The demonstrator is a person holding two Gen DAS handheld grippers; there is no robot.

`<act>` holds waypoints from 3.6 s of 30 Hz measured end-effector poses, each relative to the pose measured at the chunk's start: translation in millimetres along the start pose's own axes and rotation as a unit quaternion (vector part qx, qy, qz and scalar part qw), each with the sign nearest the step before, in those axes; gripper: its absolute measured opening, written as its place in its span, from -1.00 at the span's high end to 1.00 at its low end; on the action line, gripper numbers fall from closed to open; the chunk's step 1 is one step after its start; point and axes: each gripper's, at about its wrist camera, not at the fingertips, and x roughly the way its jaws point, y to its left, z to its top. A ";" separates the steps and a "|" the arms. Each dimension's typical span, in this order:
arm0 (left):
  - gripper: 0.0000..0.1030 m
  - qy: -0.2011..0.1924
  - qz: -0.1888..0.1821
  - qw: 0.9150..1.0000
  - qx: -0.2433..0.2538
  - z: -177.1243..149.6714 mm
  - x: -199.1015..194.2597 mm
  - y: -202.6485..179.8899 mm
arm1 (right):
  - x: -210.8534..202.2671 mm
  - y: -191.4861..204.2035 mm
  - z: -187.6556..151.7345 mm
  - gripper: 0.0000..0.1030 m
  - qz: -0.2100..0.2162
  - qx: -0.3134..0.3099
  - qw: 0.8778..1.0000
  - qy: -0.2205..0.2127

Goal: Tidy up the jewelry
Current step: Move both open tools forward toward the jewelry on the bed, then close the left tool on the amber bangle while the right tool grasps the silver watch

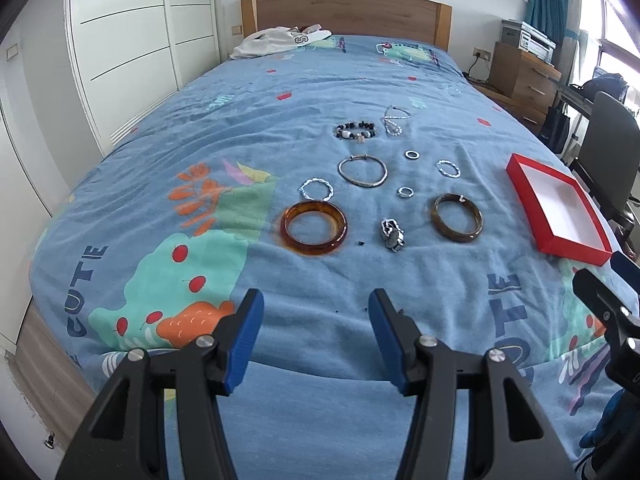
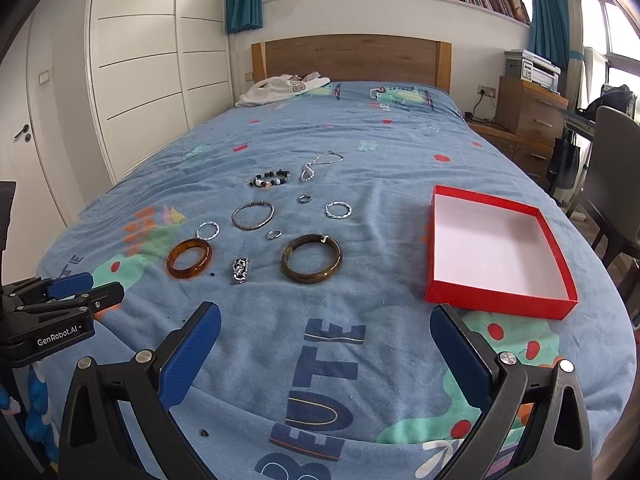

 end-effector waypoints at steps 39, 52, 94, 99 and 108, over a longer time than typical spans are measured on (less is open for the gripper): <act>-0.02 0.031 -0.013 0.999 0.000 13.7 35.6 -1.0 | 68.3 24.5 9.8 -0.98 0.001 0.057 0.997 0.049; -0.02 0.049 -0.028 0.998 -0.005 16.2 48.5 -1.9 | 81.3 28.6 9.5 -0.91 0.010 0.054 0.996 0.065; -0.02 0.077 -0.037 0.993 -0.078 52.2 139.3 47.6 | 161.1 35.5 30.1 -0.18 0.092 0.052 0.989 0.102; -0.01 0.091 -0.041 0.991 -0.094 53.4 156.6 58.4 | 172.1 50.3 34.4 0.04 0.136 0.046 0.983 0.110; 0.08 0.109 -0.033 0.988 -0.103 53.4 180.9 62.1 | 206.4 82.8 45.7 0.19 0.174 0.025 0.976 0.133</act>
